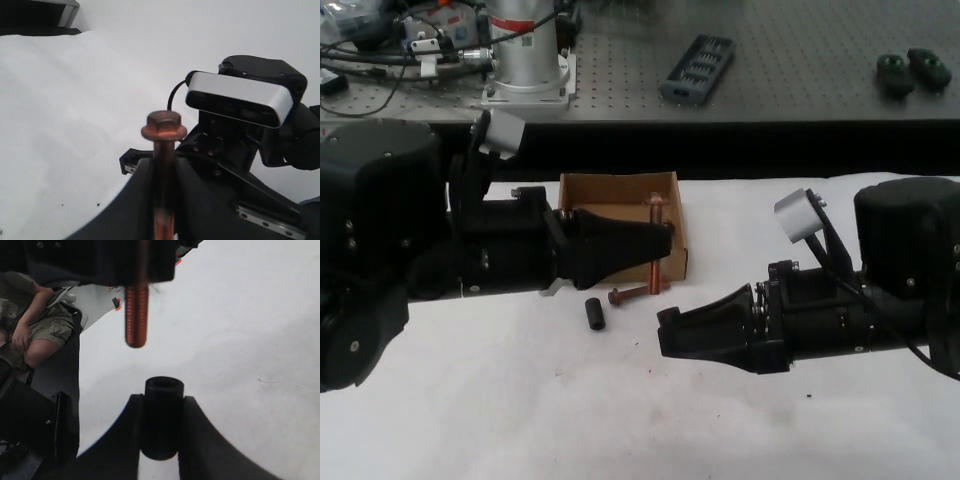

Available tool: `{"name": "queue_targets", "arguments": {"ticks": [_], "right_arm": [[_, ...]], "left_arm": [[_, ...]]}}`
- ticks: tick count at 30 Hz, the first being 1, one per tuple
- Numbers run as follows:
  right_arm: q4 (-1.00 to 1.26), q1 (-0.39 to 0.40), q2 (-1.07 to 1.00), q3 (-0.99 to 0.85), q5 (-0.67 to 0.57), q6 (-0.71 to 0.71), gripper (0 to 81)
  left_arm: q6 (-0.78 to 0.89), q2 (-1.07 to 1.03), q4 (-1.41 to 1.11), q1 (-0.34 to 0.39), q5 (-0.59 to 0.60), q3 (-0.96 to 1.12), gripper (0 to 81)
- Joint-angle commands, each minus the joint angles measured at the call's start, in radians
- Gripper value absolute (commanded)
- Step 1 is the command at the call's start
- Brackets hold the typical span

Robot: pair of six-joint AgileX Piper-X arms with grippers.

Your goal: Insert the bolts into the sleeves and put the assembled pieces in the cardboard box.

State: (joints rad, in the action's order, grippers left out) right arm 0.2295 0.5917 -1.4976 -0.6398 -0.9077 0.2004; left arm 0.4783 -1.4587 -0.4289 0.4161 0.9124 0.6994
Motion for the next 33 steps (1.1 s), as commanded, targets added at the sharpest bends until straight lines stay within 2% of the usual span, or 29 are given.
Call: {"name": "queue_targets", "arguments": {"ticks": [1, 9, 14, 23, 33], "right_arm": [[0.025, 0.004, 0.003, 0.001, -0.041, 0.009, 3.7], [0.071, 0.004, 0.003, 0.001, -0.081, 0.009, 4.0], [0.188, 0.004, 0.003, 0.001, -0.081, 0.080, 4.0], [0.181, 0.004, 0.003, 0.001, -0.070, 0.088, 4.0], [0.183, 0.004, 0.003, 0.012, -0.047, 0.083, 4.0]], "left_arm": [[-0.021, -0.003, -0.023, 0.003, -0.062, 0.005, 0.6], [-0.016, -0.003, -0.023, 0.013, -0.091, 0.005, 0.6], [-0.007, -0.003, -0.023, 0.052, -0.110, 0.005, 0.6], [0.088, -0.003, -0.154, 0.054, -0.151, 0.005, 0.6], [0.113, -0.003, -0.150, 0.052, -0.203, 0.005, 0.6]]}}
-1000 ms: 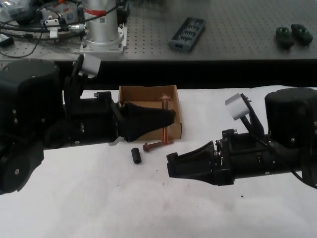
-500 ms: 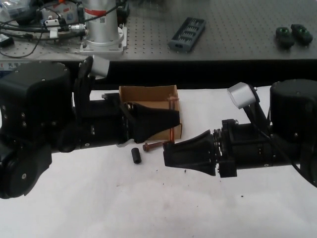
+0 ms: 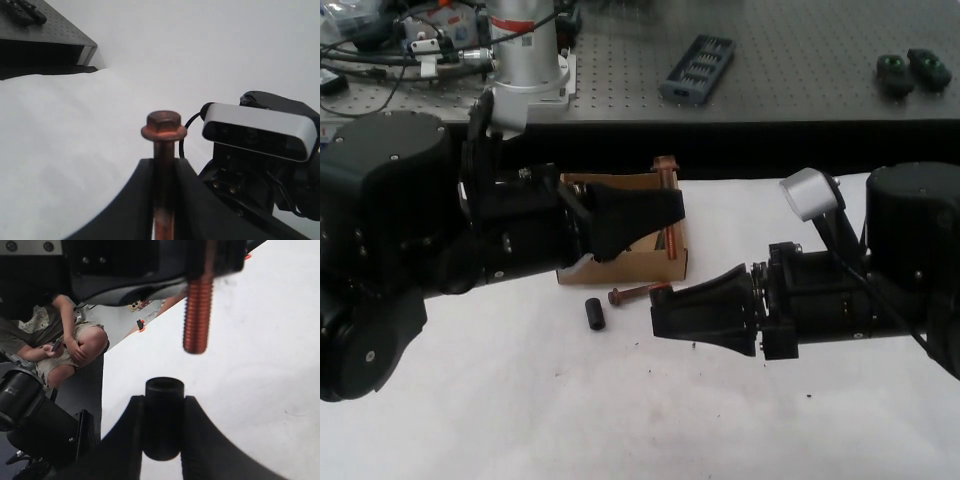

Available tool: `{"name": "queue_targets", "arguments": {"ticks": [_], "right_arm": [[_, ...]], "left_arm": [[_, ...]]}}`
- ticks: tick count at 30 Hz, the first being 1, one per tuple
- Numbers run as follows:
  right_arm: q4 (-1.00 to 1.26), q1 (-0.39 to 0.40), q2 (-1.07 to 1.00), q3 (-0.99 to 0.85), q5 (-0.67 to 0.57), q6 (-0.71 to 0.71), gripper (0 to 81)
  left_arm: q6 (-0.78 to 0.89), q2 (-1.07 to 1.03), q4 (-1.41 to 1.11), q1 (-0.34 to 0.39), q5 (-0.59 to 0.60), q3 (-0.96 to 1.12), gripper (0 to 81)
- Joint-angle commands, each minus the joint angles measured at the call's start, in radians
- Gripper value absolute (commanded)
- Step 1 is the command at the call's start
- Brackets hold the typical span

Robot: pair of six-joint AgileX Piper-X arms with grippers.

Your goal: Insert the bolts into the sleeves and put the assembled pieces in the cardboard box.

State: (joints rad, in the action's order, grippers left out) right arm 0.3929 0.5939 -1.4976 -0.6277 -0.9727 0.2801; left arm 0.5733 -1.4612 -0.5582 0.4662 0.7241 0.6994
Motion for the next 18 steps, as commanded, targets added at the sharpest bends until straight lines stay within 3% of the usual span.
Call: {"name": "queue_targets", "arguments": {"ticks": [1, 11, 18], "right_arm": [[0.019, 0.002, 0.003, 0.000, 0.029, 0.003, 4.0], [0.019, 0.002, 0.003, 0.000, 0.066, 0.003, 4.0], [0.019, 0.002, 0.003, 0.000, 0.070, 0.003, 4.0]], "left_arm": [[0.030, 0.000, -0.020, 0.000, -0.031, 0.005, 0.6], [0.086, 0.000, -0.020, -0.004, -0.054, 0.005, 0.6], [0.102, 0.000, -0.020, -0.004, 0.016, 0.005, 0.6]]}}
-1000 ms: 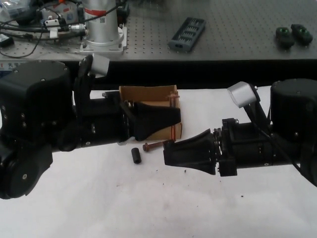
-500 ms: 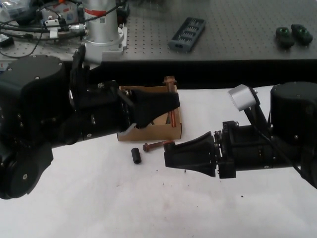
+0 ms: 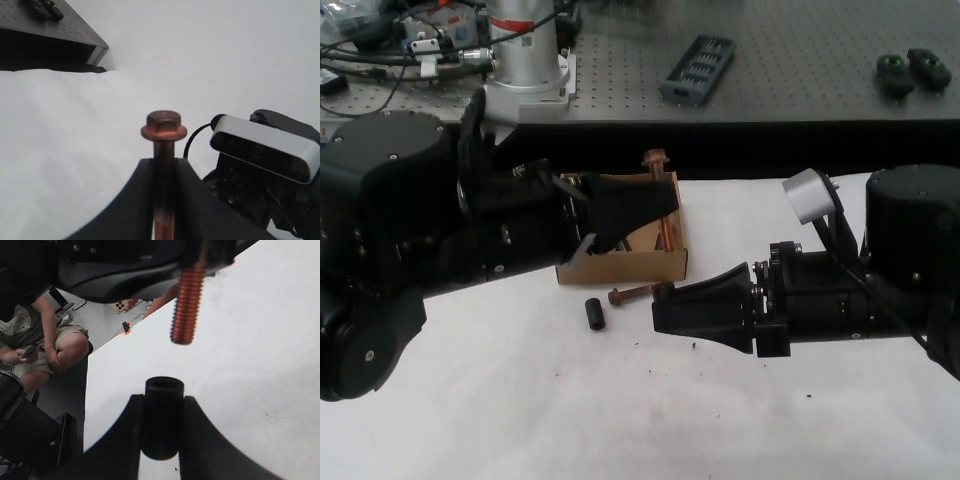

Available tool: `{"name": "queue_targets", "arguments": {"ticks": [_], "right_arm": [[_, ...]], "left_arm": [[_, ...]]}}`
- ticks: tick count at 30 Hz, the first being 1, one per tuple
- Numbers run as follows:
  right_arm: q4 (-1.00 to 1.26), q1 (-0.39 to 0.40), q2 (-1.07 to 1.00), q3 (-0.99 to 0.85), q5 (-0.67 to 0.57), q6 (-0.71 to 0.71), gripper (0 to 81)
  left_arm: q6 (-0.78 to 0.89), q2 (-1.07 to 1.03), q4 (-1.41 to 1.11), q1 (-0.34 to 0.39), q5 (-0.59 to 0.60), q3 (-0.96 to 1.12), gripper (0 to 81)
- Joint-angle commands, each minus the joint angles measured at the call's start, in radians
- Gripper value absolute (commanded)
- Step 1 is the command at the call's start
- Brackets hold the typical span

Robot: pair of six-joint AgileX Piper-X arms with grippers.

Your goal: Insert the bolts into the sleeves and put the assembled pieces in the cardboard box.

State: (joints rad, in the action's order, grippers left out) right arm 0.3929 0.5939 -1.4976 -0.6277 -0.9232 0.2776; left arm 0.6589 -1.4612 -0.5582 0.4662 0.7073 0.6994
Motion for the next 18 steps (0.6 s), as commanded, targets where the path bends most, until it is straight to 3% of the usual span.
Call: {"name": "queue_targets", "arguments": {"ticks": [1, 18], "right_arm": [[0.019, 0.002, 0.003, 0.000, 0.020, 0.006, 4.0], [0.019, 0.002, 0.003, 0.000, 0.020, 0.006, 4.0]], "left_arm": [[0.013, 0.000, -0.020, -0.004, 0.034, 0.005, 0.6], [-0.074, 0.019, 0.066, -0.004, 0.086, 0.005, 0.6]]}}
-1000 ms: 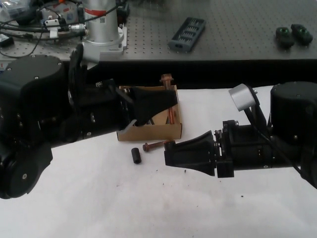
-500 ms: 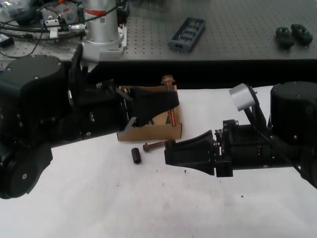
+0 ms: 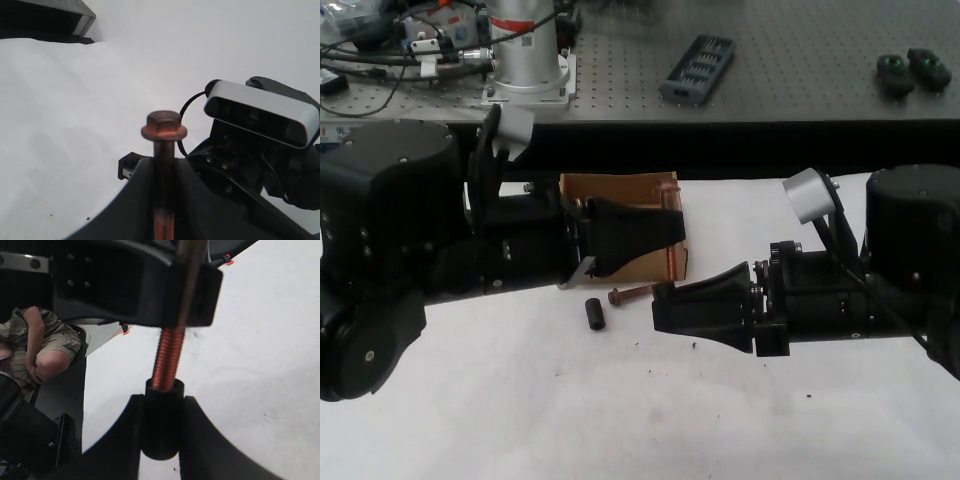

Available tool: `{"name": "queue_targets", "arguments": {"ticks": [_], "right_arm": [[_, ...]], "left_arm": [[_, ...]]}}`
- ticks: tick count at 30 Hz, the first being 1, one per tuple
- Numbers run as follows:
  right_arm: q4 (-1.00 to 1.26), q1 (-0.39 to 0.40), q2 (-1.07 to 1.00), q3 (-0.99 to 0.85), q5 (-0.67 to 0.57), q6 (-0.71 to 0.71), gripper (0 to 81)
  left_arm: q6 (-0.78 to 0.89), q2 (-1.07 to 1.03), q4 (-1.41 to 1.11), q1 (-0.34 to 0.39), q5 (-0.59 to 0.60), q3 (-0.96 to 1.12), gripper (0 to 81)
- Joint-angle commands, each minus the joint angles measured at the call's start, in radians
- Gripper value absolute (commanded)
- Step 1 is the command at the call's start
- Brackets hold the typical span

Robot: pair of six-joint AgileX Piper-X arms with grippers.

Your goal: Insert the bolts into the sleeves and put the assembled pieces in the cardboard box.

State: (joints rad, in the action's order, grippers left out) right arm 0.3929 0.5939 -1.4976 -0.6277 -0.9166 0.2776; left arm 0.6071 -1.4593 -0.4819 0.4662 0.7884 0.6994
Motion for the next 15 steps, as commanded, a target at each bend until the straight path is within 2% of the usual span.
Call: {"name": "queue_targets", "arguments": {"ticks": [1, 6, 15], "right_arm": [[0.019, 0.002, 0.003, 0.000, 0.014, 0.006, 4.0], [0.019, 0.002, 0.003, 0.000, 0.014, 0.006, 4.0], [0.019, 0.002, 0.003, 0.000, 0.014, 0.006, 4.0]], "left_arm": [[-0.031, 0.020, -0.010, -0.004, -0.001, 0.005, 0.6], [-0.033, 0.027, -0.006, -0.010, -0.043, 0.005, 0.6], [-0.033, 0.027, 0.002, -0.023, -0.043, 0.005, 0.6]]}}
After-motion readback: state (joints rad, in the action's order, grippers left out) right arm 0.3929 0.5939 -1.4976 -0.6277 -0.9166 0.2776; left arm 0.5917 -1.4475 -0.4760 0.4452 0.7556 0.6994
